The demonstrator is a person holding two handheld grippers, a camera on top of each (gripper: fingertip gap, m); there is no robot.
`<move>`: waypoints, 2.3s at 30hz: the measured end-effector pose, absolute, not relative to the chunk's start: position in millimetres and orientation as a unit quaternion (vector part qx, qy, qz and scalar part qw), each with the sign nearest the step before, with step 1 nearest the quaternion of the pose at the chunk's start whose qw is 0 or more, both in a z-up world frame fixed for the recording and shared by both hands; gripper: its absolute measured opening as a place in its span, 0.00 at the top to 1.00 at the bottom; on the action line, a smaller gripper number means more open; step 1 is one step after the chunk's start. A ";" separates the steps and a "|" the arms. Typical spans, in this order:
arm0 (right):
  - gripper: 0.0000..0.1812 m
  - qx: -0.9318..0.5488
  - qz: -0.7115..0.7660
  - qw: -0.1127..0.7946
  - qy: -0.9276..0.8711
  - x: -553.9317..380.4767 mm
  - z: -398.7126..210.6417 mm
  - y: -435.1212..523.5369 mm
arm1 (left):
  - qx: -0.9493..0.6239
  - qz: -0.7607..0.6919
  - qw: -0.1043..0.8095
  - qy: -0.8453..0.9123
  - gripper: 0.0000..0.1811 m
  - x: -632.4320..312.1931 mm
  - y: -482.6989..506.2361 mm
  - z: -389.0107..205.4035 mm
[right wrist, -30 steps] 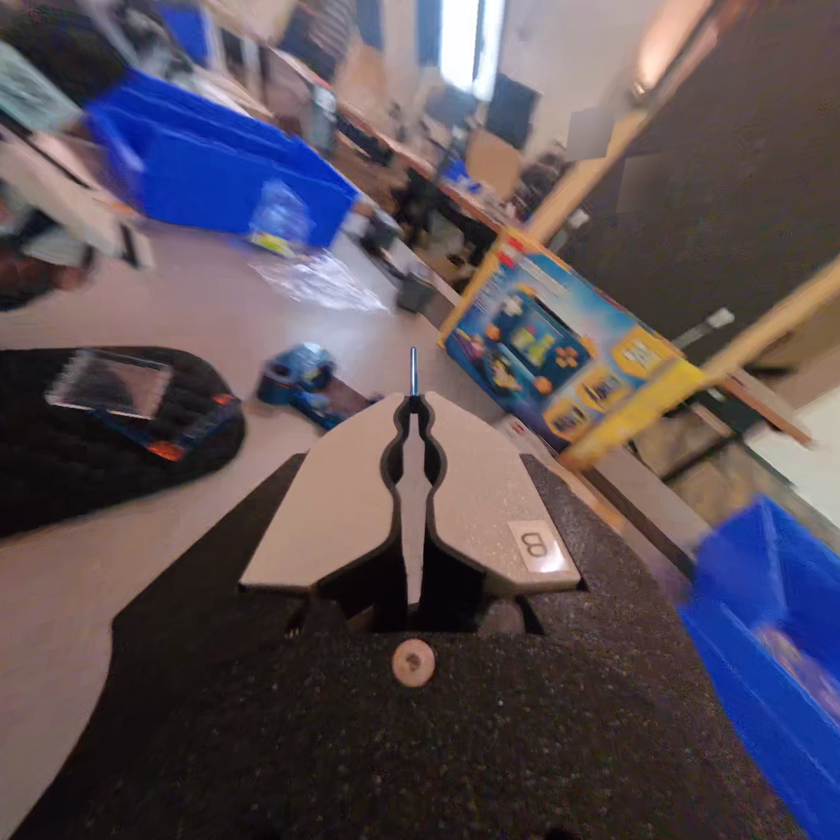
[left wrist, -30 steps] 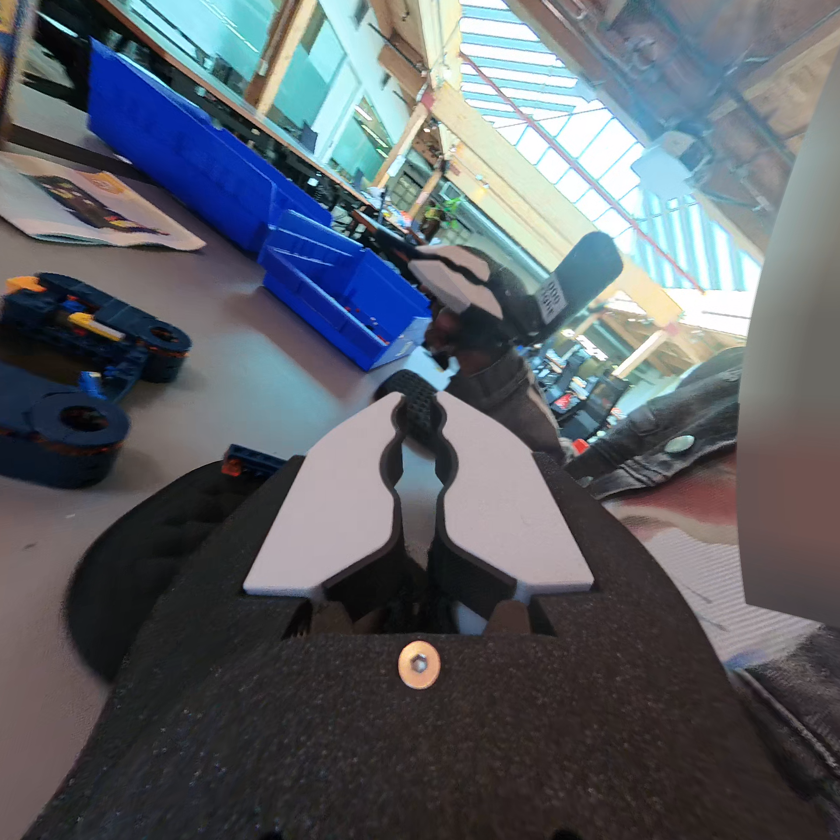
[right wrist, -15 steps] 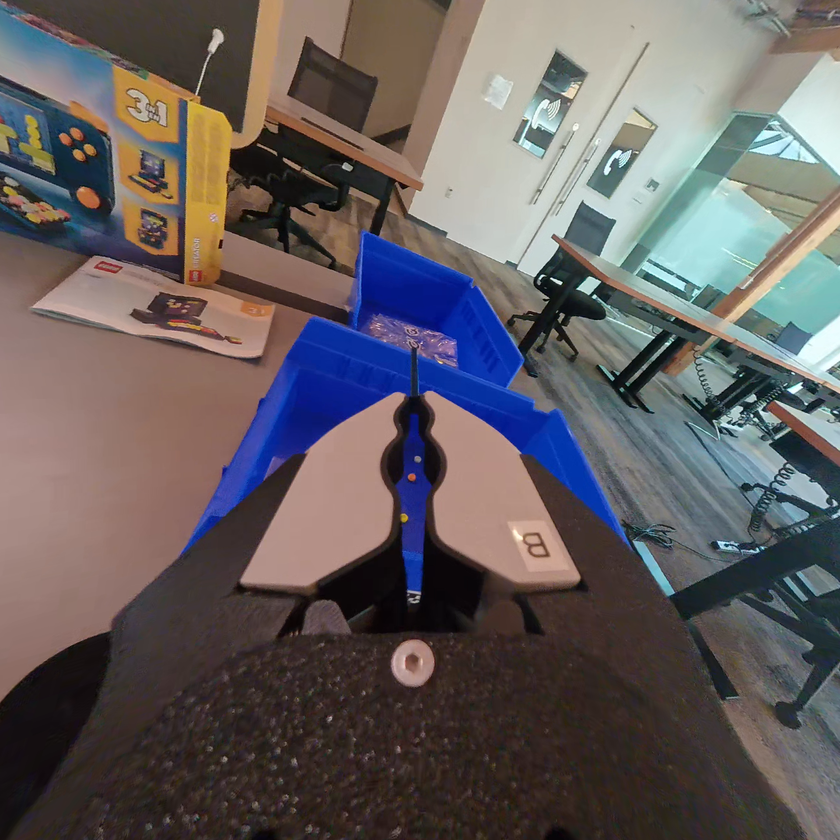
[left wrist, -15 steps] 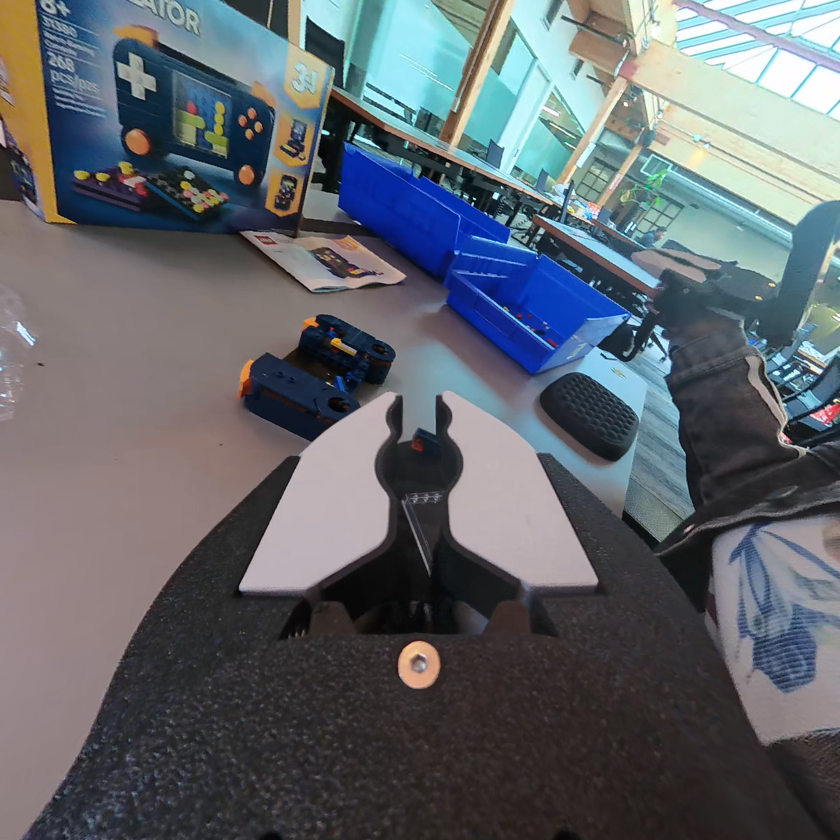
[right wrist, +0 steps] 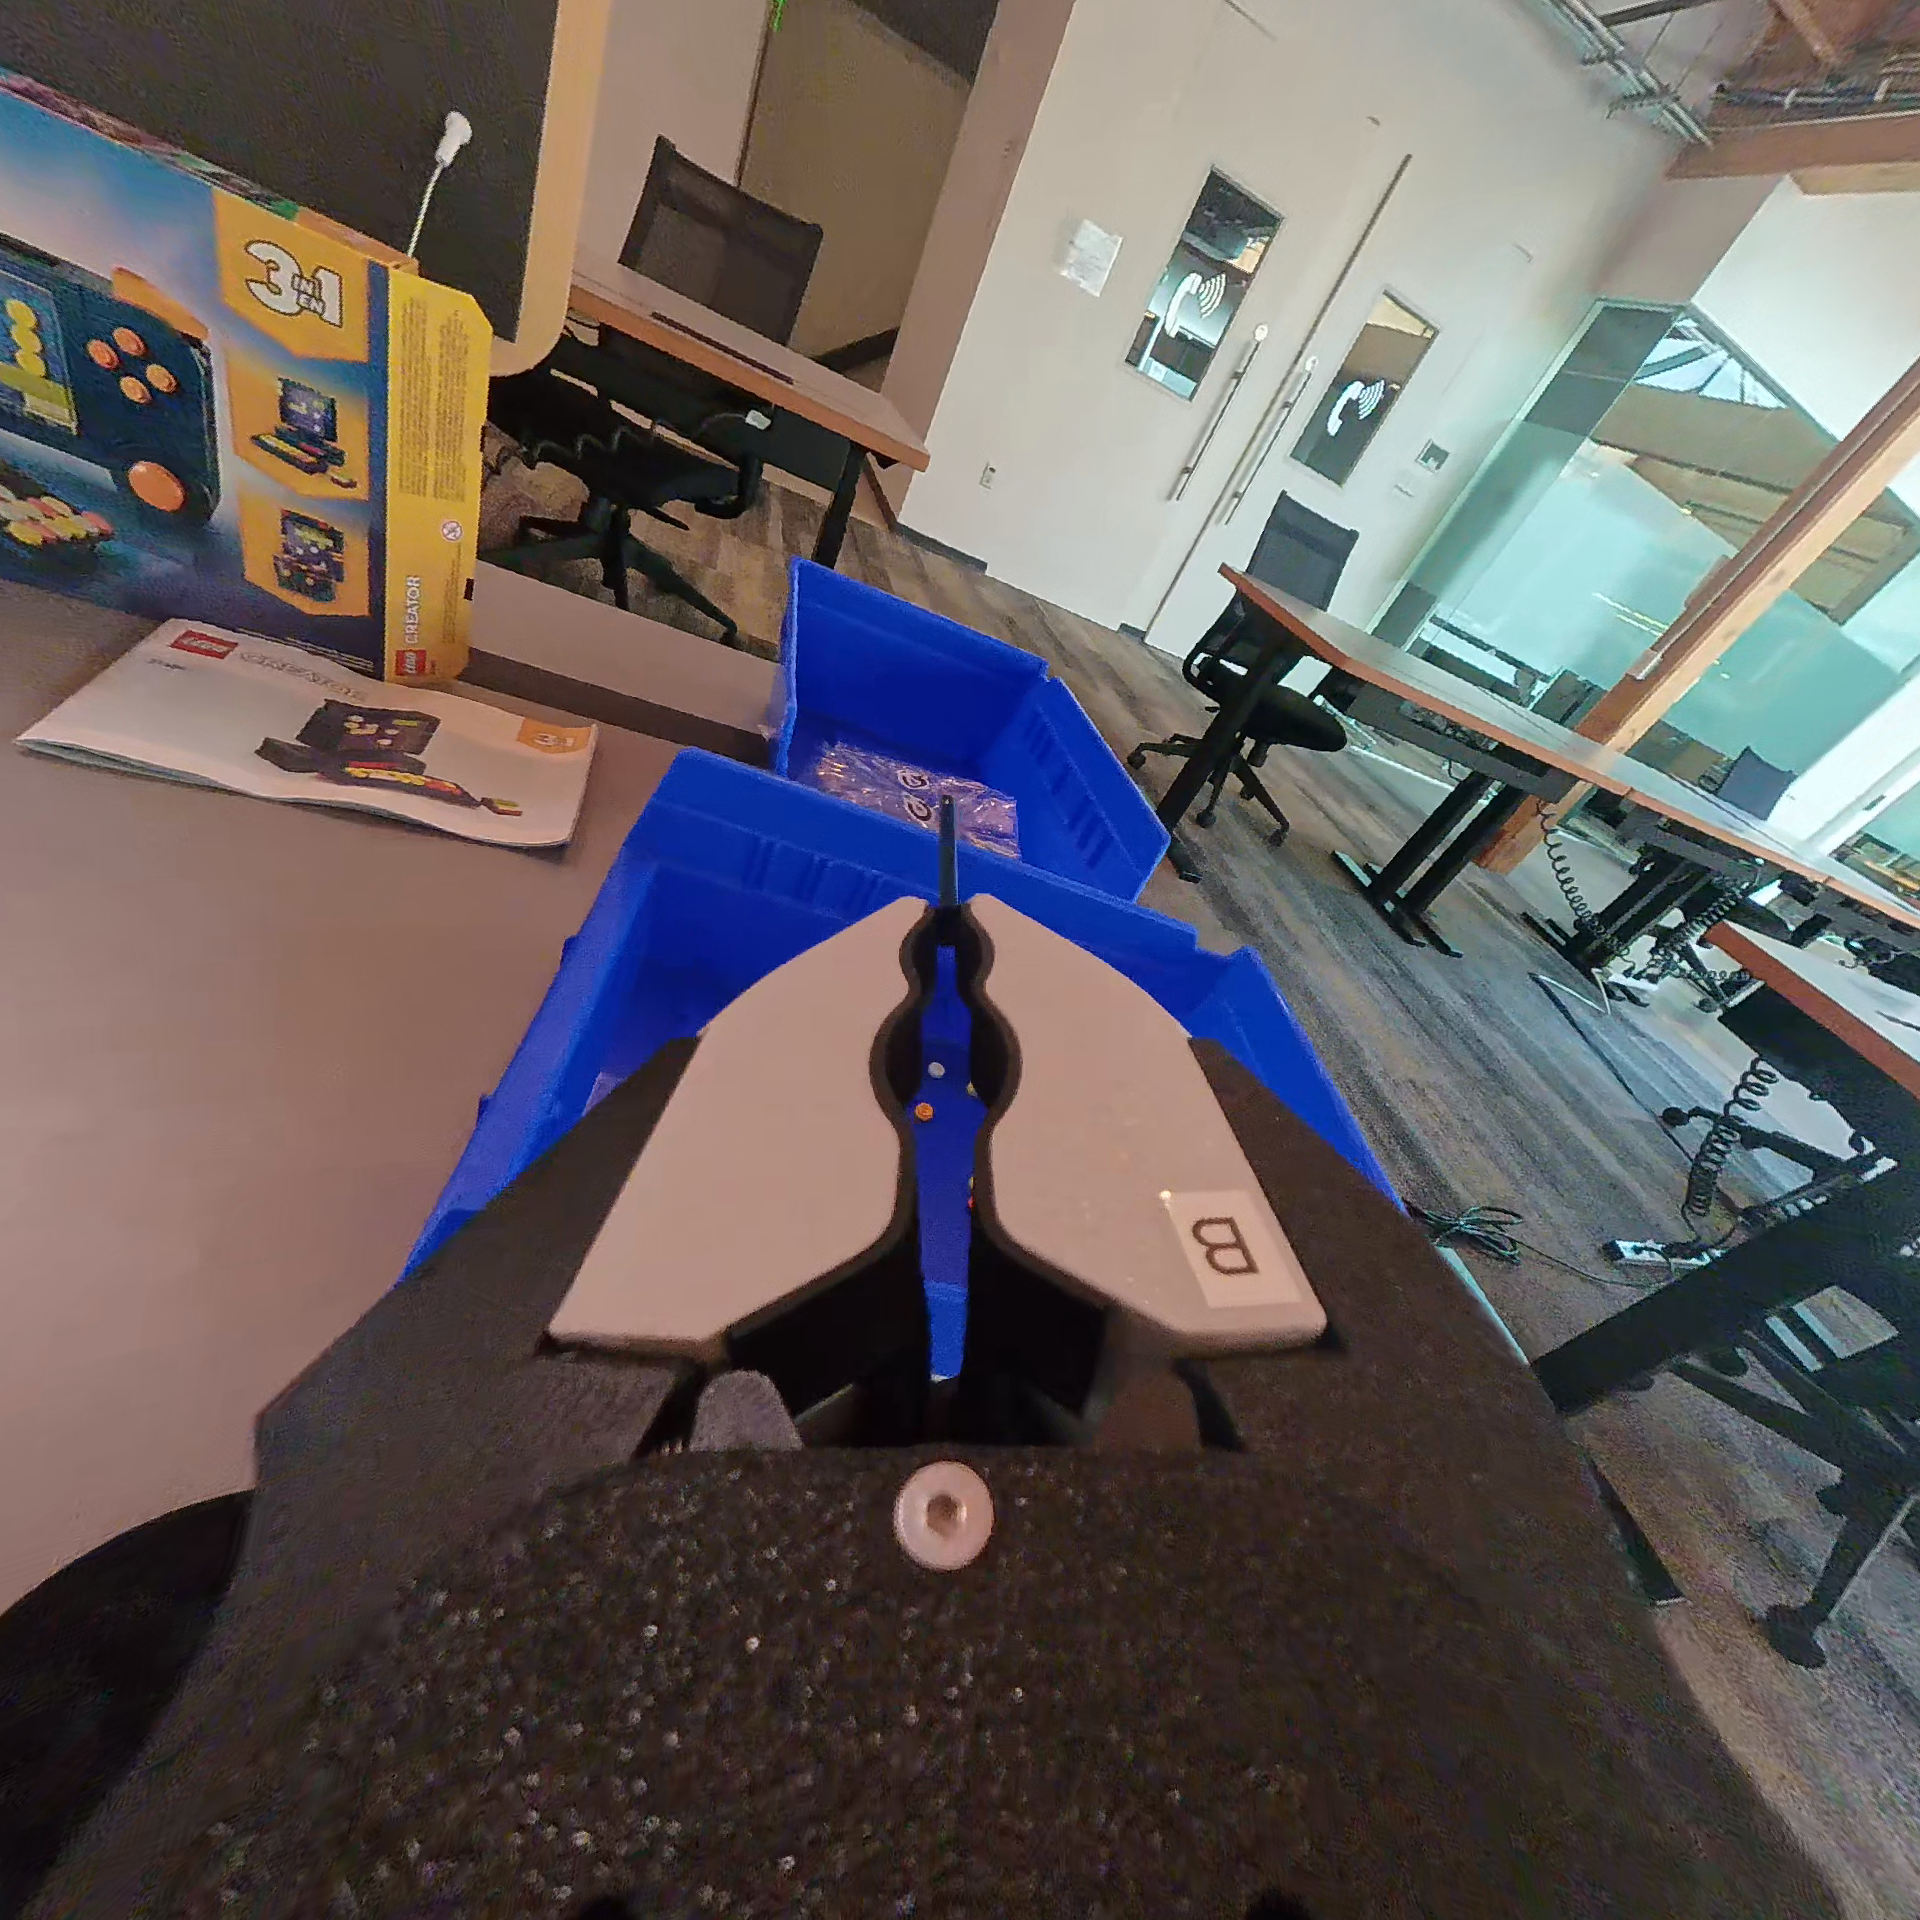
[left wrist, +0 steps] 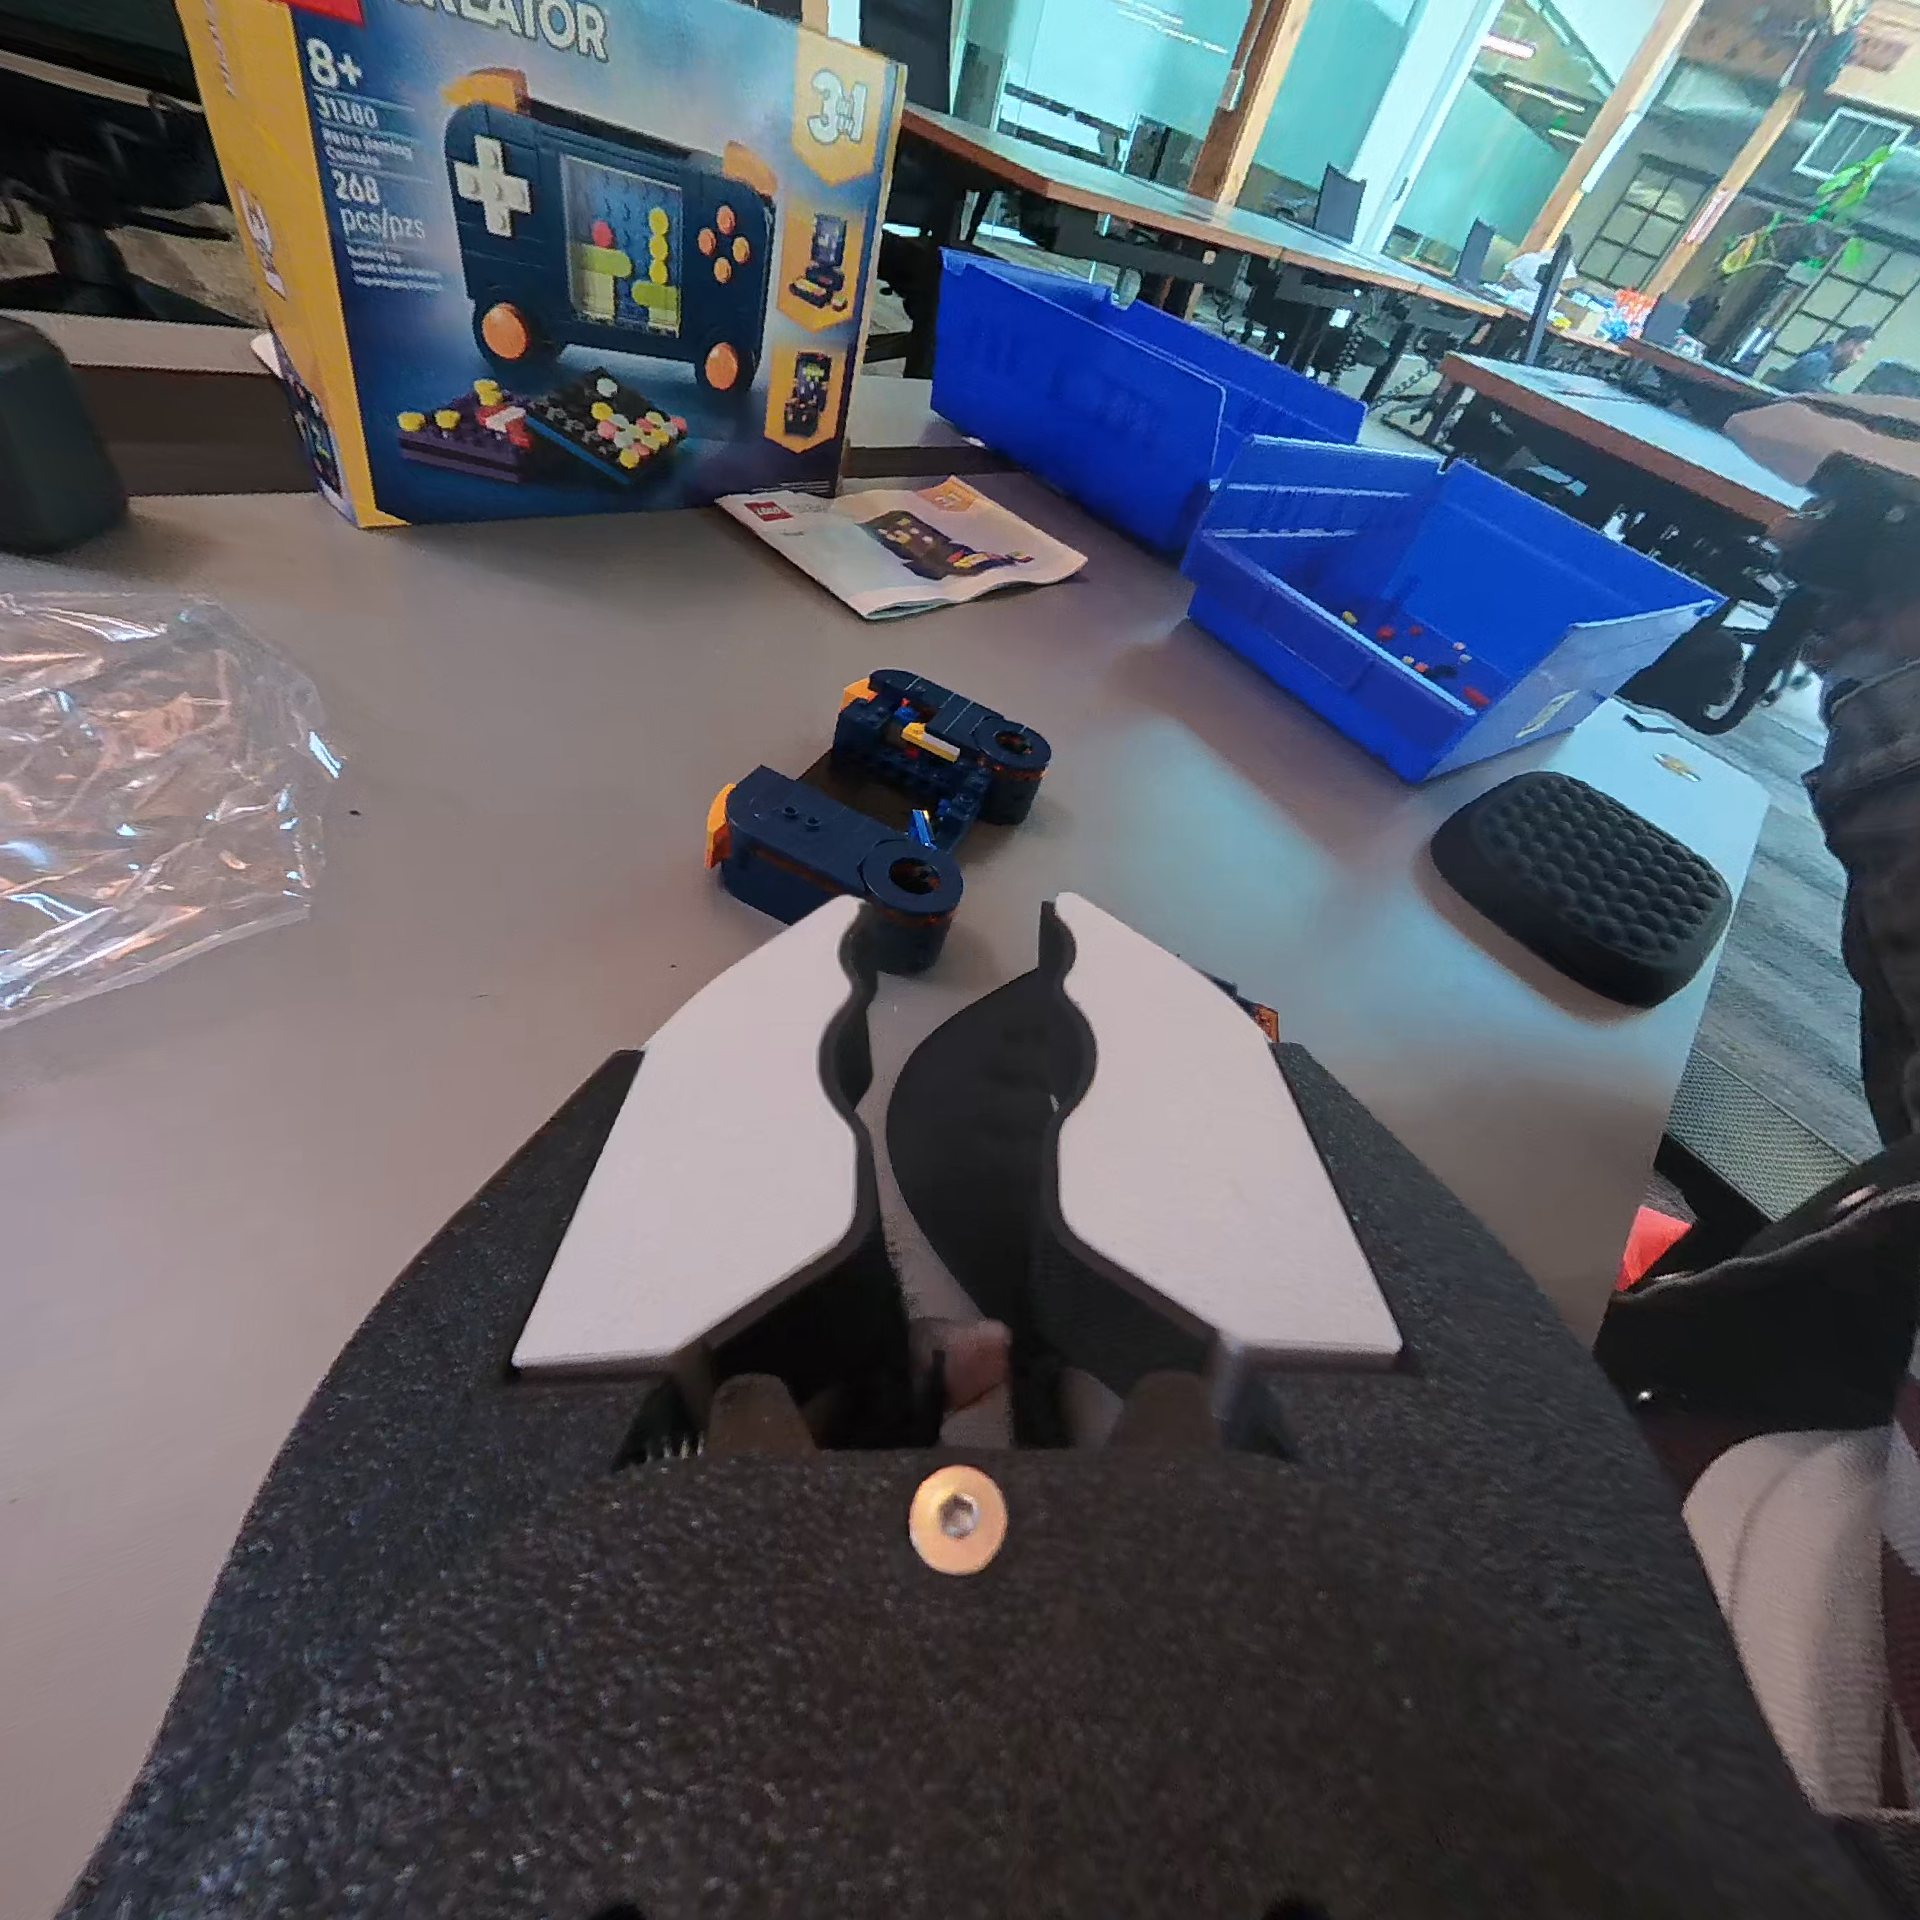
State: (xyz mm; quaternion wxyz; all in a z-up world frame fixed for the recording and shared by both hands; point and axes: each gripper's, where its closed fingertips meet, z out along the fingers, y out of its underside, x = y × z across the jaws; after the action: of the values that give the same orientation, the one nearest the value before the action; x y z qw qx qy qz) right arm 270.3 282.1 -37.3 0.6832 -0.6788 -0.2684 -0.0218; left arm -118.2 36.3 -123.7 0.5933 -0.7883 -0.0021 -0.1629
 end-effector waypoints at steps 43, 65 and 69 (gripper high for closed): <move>0.86 -0.727 -0.030 0.547 -0.414 268.1 -92.4 323.7 | -0.853 -0.193 0.454 0.170 0.19 -53.4 30.6 -182.0; 0.67 -0.690 0.065 0.446 -0.567 146.8 -38.6 357.1 | -0.837 -0.223 0.479 0.144 0.20 -59.2 33.3 -172.0; 0.65 -0.755 0.045 0.334 -0.562 124.9 -64.4 455.9 | -0.835 -0.216 0.485 0.143 0.20 -58.7 34.0 -172.1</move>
State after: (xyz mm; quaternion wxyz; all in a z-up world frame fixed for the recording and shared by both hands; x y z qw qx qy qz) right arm 124.9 455.9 -64.4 0.3341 -0.7554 -0.5619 0.0449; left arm -58.7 34.0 -172.1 0.4854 -0.8351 0.1434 -0.2155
